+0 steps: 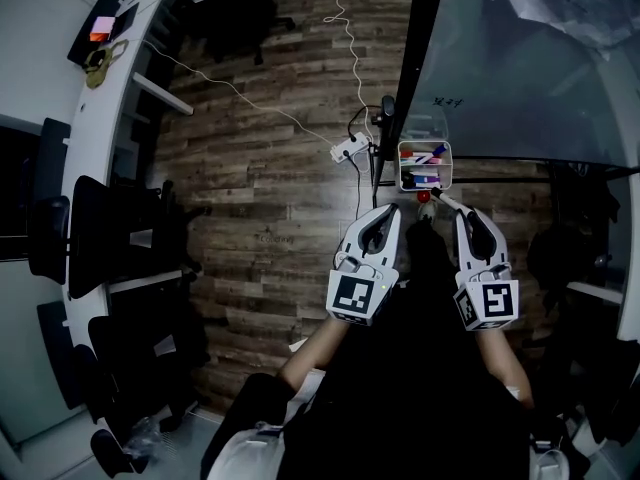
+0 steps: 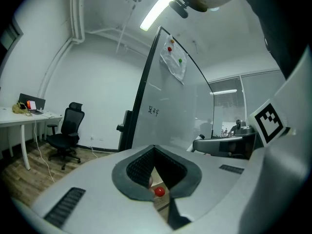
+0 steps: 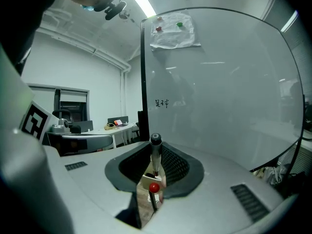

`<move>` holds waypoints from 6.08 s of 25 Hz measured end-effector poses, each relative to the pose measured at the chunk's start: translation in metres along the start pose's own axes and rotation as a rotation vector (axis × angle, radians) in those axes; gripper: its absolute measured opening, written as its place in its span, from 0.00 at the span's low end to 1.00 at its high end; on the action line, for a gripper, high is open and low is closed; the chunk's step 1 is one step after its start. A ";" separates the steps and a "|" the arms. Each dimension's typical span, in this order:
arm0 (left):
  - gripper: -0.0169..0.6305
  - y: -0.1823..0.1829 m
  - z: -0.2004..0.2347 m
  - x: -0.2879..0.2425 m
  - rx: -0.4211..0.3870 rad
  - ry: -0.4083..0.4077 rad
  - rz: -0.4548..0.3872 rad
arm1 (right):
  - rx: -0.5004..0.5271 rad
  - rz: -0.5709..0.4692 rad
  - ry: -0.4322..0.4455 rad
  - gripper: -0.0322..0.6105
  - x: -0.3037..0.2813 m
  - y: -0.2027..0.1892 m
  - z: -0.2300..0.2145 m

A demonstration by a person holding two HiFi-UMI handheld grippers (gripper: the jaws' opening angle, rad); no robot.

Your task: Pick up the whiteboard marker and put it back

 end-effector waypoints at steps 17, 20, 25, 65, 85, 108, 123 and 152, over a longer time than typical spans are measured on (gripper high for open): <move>0.02 0.005 0.005 -0.044 -0.023 -0.005 -0.019 | -0.008 -0.019 0.011 0.17 -0.034 0.006 -0.035; 0.02 0.010 0.005 -0.050 -0.023 0.002 -0.026 | -0.009 -0.022 0.020 0.17 -0.039 0.009 -0.038; 0.02 0.010 0.004 -0.061 -0.017 0.005 -0.026 | -0.013 -0.021 0.026 0.17 -0.045 0.008 -0.045; 0.02 0.006 0.014 -0.093 -0.015 0.035 0.014 | -0.063 0.076 0.069 0.17 -0.088 -0.020 -0.070; 0.02 0.007 0.018 -0.097 -0.017 0.042 0.023 | -0.066 0.101 0.084 0.17 -0.100 -0.030 -0.070; 0.02 0.007 0.015 -0.097 -0.019 0.043 0.019 | -0.052 0.131 0.105 0.18 -0.100 -0.038 -0.069; 0.02 0.007 0.014 -0.096 -0.021 0.045 0.017 | -0.059 0.115 0.131 0.19 -0.099 -0.036 -0.067; 0.02 0.012 0.003 -0.064 -0.025 0.006 -0.026 | -0.059 0.053 0.032 0.19 -0.061 -0.029 -0.057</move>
Point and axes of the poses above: the fingertips, and each gripper's own axes: x backward along the fingers, z to its left, y out of its top, the point moved 7 cm from there along x, backward along the fingers, and after that the axes turned 2 degrees about z, right-handed, at the moved point
